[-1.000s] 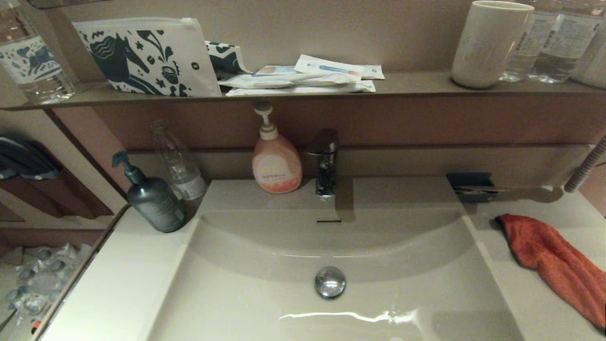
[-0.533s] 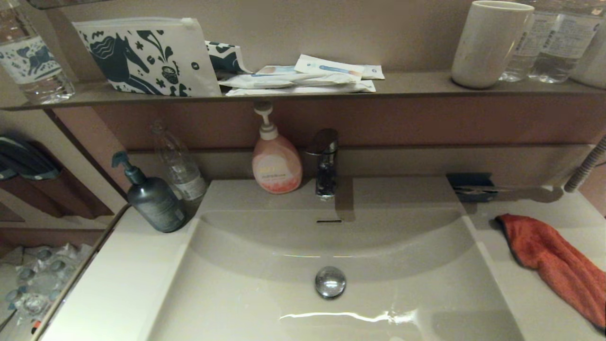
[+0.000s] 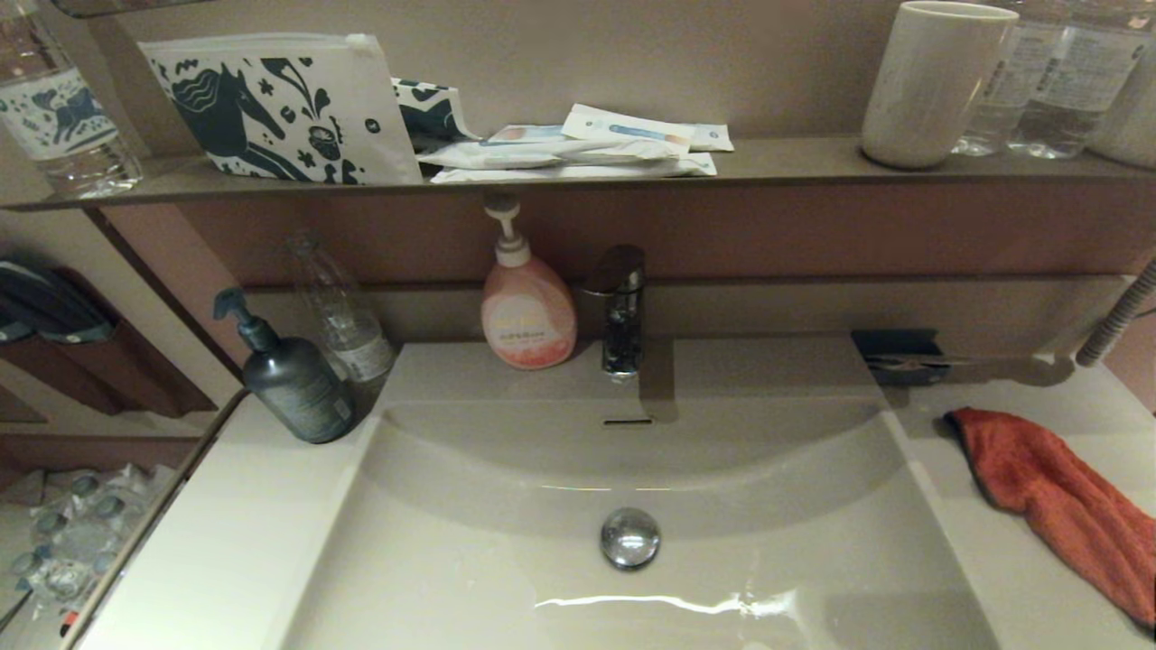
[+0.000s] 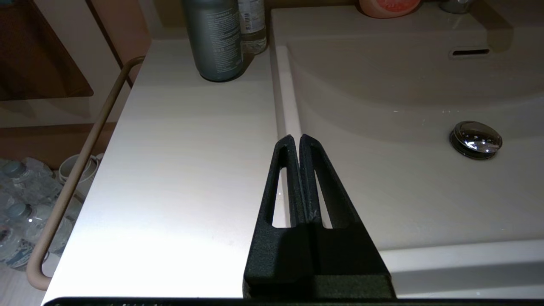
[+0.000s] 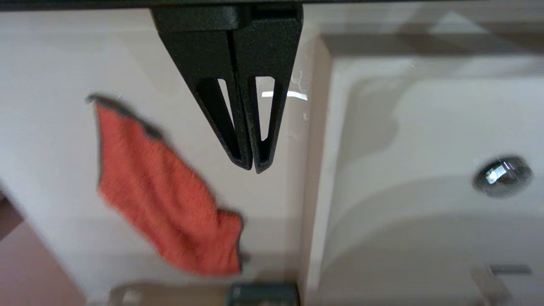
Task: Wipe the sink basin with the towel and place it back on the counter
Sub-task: Pick up the cloth
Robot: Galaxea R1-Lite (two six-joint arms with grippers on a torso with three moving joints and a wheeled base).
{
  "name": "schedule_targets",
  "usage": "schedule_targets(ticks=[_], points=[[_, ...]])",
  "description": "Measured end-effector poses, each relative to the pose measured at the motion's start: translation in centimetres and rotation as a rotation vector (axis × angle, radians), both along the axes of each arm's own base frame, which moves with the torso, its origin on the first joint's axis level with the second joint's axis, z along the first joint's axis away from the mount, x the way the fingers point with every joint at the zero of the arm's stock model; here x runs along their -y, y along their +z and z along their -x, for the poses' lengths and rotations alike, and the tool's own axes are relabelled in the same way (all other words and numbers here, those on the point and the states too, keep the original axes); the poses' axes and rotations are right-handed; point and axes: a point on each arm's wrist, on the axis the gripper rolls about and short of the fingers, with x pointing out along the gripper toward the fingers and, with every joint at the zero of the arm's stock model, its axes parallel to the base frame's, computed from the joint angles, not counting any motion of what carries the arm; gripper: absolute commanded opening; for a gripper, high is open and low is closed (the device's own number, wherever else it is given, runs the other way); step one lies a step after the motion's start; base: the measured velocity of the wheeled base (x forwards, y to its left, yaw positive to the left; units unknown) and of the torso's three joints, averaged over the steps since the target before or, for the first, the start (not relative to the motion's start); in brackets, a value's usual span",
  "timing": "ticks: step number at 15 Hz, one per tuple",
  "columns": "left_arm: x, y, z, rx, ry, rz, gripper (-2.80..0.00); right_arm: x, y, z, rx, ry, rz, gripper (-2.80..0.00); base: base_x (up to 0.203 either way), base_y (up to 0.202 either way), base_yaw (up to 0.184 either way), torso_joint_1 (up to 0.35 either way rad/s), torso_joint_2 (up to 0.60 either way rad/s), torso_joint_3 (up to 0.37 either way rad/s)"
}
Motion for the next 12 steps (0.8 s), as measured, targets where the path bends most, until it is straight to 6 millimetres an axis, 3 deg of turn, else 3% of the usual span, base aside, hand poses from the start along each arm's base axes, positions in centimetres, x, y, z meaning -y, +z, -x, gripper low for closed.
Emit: schedule_targets(ticks=[3,6,12], points=[[0.0,0.0,0.0,0.000,0.000,0.000,-2.80,0.1,3.0,0.3,0.005,-0.037,0.000,-2.80,0.000,0.000,0.000,0.000,0.00,0.000],[0.0,0.0,0.0,0.000,0.000,0.000,-2.80,0.2,5.4,-0.6,-0.041,-0.084,0.002,-2.80,0.000,0.000,0.000,0.000,0.00,0.000],[0.0,0.0,0.0,0.000,0.000,0.000,-2.80,0.5,8.6,-5.9,-0.228,-0.211,0.010,-2.80,0.000,0.000,0.000,0.000,0.00,0.000]])
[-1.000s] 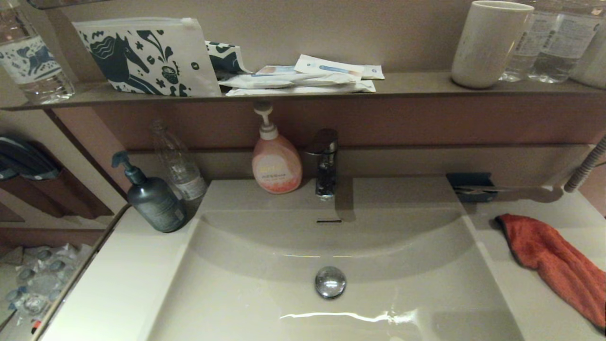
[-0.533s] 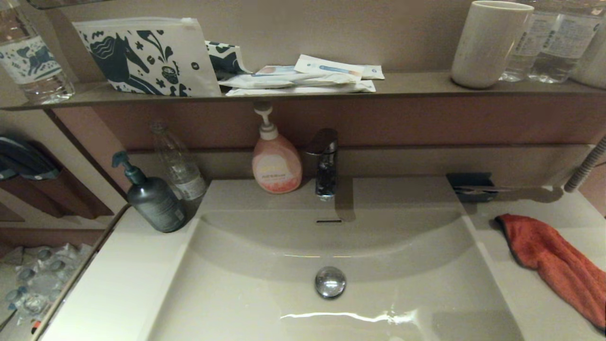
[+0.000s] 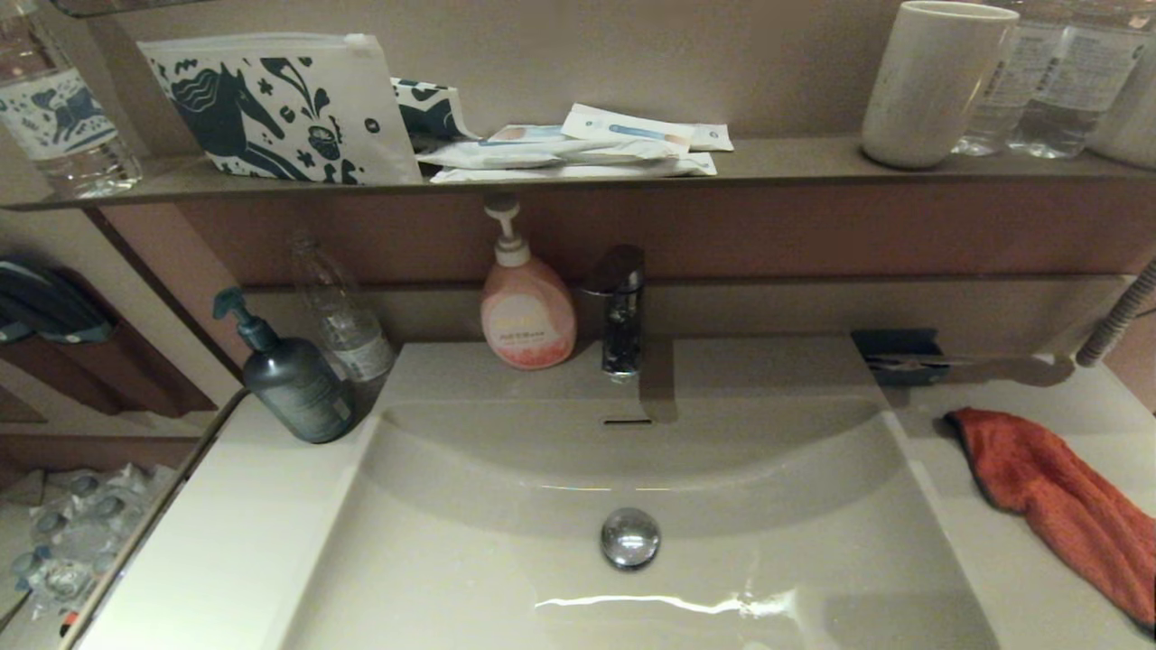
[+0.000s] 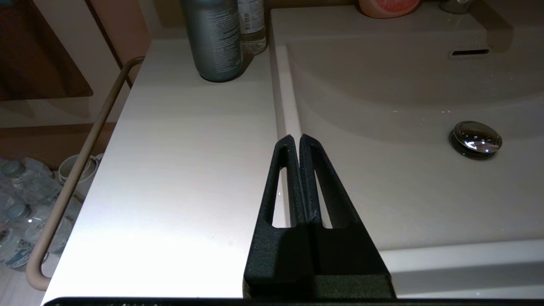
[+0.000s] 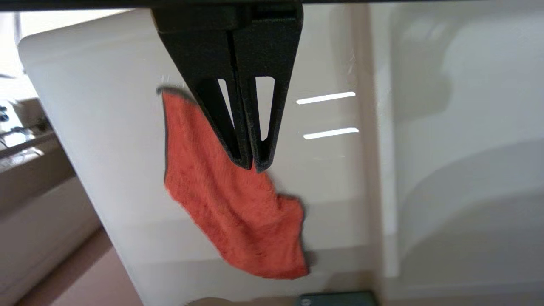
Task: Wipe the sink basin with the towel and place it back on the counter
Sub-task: Pick up the cloth
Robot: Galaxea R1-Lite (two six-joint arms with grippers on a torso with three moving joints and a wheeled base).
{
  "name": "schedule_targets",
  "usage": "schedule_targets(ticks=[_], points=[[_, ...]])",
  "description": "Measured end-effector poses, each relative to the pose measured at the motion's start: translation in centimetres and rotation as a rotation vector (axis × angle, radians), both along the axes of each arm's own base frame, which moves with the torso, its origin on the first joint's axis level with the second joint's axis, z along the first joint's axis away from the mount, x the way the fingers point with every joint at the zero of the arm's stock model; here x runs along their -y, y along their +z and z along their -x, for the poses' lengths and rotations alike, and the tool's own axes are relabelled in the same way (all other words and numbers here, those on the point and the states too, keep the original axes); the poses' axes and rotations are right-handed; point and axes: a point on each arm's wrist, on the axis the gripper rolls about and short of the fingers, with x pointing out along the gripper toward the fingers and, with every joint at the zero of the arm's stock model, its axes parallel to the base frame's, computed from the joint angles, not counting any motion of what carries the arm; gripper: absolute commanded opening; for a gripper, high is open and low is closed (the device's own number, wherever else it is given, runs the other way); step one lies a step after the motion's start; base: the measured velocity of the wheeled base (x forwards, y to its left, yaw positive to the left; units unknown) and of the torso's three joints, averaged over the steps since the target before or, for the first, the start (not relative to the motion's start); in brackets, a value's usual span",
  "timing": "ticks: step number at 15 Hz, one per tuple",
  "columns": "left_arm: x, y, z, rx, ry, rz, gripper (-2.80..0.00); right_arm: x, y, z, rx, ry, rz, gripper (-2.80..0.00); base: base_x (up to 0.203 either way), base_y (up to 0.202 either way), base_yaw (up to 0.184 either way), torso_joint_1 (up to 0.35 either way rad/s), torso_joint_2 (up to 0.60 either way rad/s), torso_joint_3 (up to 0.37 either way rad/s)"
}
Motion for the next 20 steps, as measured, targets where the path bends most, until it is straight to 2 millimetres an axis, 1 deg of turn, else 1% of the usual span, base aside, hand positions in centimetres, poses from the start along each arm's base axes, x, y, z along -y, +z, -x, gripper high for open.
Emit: schedule_targets(ticks=[3,5,7,9,10,13,15,18,20], points=[[0.0,0.0,0.0,0.000,0.000,0.000,-2.80,0.3,1.2,-3.6,-0.045,-0.047,0.014,-2.80,0.000,0.000,0.000,0.000,0.00,0.000],[0.0,0.0,0.0,0.000,0.000,0.000,-2.80,1.0,1.0,-5.7,-0.126,-0.115,0.042,-2.80,0.000,0.000,0.000,0.000,0.00,0.000],[0.0,0.0,0.0,0.000,0.000,0.000,-2.80,2.2,0.1,-7.7,-0.232,-0.183,0.058,-2.80,0.000,0.000,0.000,0.000,0.00,0.000],[0.0,0.0,0.0,0.000,0.000,0.000,-2.80,3.6,-1.2,-8.7,-0.349,-0.221,0.100,-2.80,0.000,0.000,0.000,0.000,0.00,0.000],[0.0,0.0,0.0,0.000,0.000,0.000,-2.80,4.0,-1.7,-8.9,-0.400,-0.207,0.131,-2.80,0.000,0.000,0.000,0.000,0.00,0.000],[0.0,0.0,0.0,0.000,0.000,0.000,-2.80,5.2,-2.6,-9.6,-0.498,-0.196,0.207,-2.80,0.000,0.000,0.000,0.000,0.00,0.000],[0.0,0.0,0.0,0.000,0.000,0.000,-2.80,6.2,-2.8,-10.7,-0.501,-0.216,0.221,-2.80,0.000,0.000,0.000,0.000,0.00,0.000],[0.0,0.0,0.0,0.000,0.000,0.000,-2.80,7.8,-3.5,-13.1,-0.481,-0.234,0.246,-2.80,0.000,0.000,0.000,0.000,0.00,0.000],[0.0,0.0,0.0,0.000,0.000,0.000,-2.80,8.4,-3.7,-14.5,-0.449,-0.161,0.235,-2.80,0.000,0.000,0.000,0.000,0.00,0.000]])
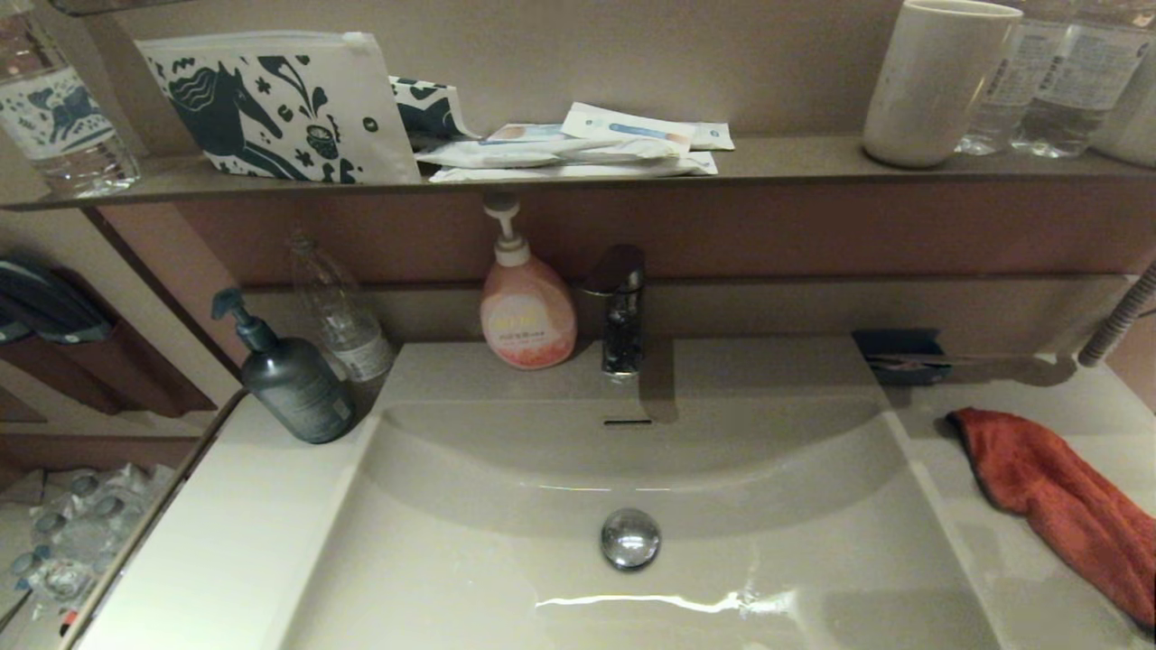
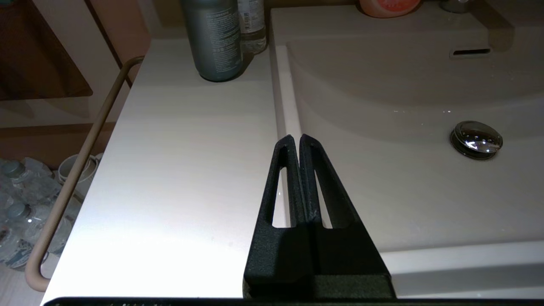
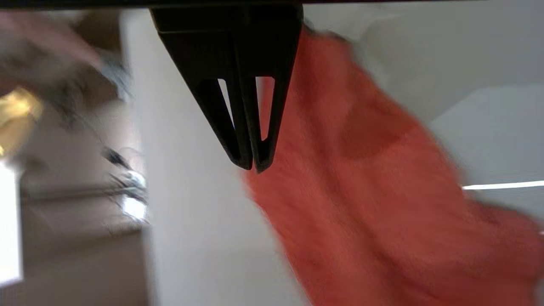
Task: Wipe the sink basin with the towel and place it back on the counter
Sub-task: Pick up the cloth
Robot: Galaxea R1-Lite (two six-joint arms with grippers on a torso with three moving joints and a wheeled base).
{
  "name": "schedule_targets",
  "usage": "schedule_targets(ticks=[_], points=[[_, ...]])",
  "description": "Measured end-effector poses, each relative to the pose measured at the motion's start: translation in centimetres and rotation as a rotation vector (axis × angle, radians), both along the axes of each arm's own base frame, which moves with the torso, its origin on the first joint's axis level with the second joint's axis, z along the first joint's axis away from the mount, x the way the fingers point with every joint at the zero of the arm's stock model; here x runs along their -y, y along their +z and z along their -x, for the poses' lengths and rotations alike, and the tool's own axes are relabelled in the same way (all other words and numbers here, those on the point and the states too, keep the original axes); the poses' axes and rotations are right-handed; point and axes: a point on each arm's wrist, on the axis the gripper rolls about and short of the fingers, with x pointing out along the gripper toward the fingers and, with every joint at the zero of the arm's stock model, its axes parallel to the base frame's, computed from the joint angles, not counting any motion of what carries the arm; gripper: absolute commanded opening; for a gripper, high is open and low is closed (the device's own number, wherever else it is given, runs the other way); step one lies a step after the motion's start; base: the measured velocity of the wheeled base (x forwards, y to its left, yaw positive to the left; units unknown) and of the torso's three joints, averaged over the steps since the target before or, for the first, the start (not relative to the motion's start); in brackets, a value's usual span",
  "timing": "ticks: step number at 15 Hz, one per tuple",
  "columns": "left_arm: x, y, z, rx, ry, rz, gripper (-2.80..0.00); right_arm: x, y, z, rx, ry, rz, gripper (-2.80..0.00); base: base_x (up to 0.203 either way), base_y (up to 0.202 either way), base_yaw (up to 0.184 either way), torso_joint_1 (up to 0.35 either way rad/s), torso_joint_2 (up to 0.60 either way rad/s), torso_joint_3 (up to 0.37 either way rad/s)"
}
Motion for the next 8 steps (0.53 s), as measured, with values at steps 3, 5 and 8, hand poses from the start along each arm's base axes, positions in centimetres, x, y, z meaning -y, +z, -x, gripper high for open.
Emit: schedule_targets(ticks=[3,5,8], points=[[0.0,0.0,0.0,0.000,0.000,0.000,-2.80,0.5,-0.4,-1.4,-0.013,0.094,-0.073,0.00,0.000,0.000,0.000,0.000,0.00,0.000],[0.0,0.0,0.0,0.000,0.000,0.000,-2.80,0.9,-0.5,-2.3,-0.052,0.108,-0.109,0.00,0.000,0.000,0.000,0.000,0.00,0.000],[0.0,0.0,0.0,0.000,0.000,0.000,-2.80,1.1,-0.2,-3.1,-0.116,0.184,-0.202,0.00,0.000,0.000,0.000,0.000,0.00,0.000]])
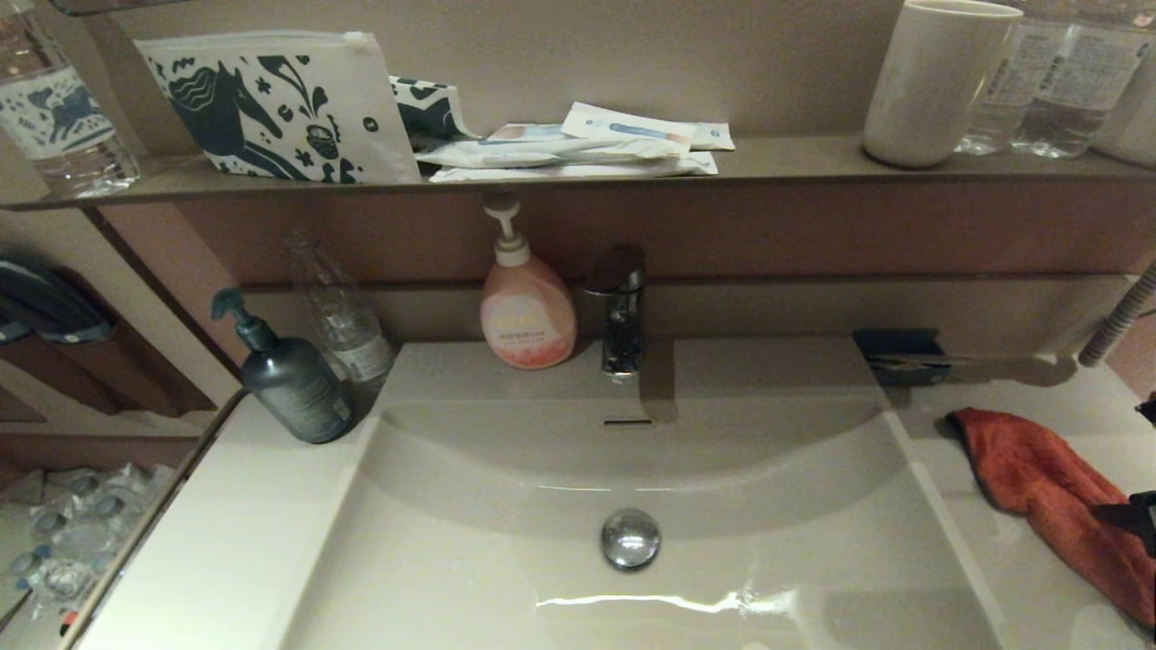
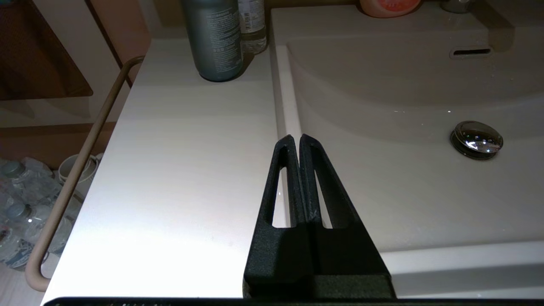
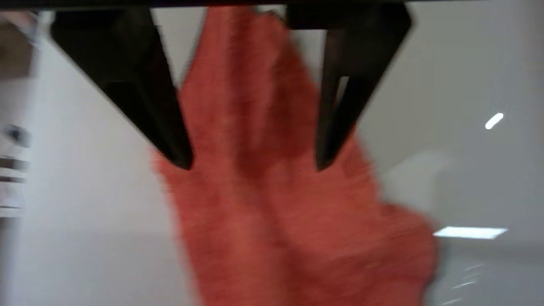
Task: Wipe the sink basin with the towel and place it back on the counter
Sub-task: Pick up the cloth
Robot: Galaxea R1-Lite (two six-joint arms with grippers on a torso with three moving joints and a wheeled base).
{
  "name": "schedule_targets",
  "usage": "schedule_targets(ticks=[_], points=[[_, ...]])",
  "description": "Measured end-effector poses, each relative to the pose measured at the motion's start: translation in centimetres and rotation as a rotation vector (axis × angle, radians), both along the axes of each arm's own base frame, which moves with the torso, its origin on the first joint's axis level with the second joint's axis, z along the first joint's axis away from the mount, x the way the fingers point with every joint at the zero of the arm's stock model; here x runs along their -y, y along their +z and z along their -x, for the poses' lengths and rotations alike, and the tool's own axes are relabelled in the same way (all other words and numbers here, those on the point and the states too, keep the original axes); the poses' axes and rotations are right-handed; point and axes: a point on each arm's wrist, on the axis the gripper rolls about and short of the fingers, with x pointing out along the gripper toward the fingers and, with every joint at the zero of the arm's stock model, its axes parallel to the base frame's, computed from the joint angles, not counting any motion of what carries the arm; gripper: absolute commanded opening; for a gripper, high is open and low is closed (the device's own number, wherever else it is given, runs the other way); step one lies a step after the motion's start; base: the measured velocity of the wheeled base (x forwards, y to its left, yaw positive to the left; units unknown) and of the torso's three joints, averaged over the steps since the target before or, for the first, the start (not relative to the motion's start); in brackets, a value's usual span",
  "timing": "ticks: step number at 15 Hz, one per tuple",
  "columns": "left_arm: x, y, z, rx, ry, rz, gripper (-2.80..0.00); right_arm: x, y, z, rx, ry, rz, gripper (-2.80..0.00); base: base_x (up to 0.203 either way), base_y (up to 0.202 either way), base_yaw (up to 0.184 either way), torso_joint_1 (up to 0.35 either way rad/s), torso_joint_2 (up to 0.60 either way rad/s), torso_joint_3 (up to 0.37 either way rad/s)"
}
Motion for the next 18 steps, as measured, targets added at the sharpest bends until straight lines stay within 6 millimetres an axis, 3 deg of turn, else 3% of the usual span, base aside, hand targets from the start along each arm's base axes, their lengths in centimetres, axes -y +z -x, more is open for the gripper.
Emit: schedule_targets(ticks=[9,15,16,18], points=[[0.0,0.0,0.0,0.000,0.000,0.000,-2.80,1.4,-1.0,-3.6,-0.083,0.089,-0.051,0.00,0.000,0.000,0.000,0.000,0.00,0.000],[0.0,0.0,0.0,0.000,0.000,0.000,-2.80,0.6,-2.6,-6.2,-0.092,0.141,-0.067,0.00,0.000,0.000,0.000,0.000,0.00,0.000],[0.0,0.0,0.0,0.001,0.000,0.000,-2.80,0.5,-2.8,-6.4,-0.085,0.147,-0.068,-2.80,0.000,0.000,0.000,0.000,0.00,0.000],[0.0,0.0,0.0,0.000,0.000,0.000,-2.80,0.3,-3.0,-6.5,-0.088,0.152,-0.071,-2.80,0.000,0.000,0.000,0.000,0.00,0.000]])
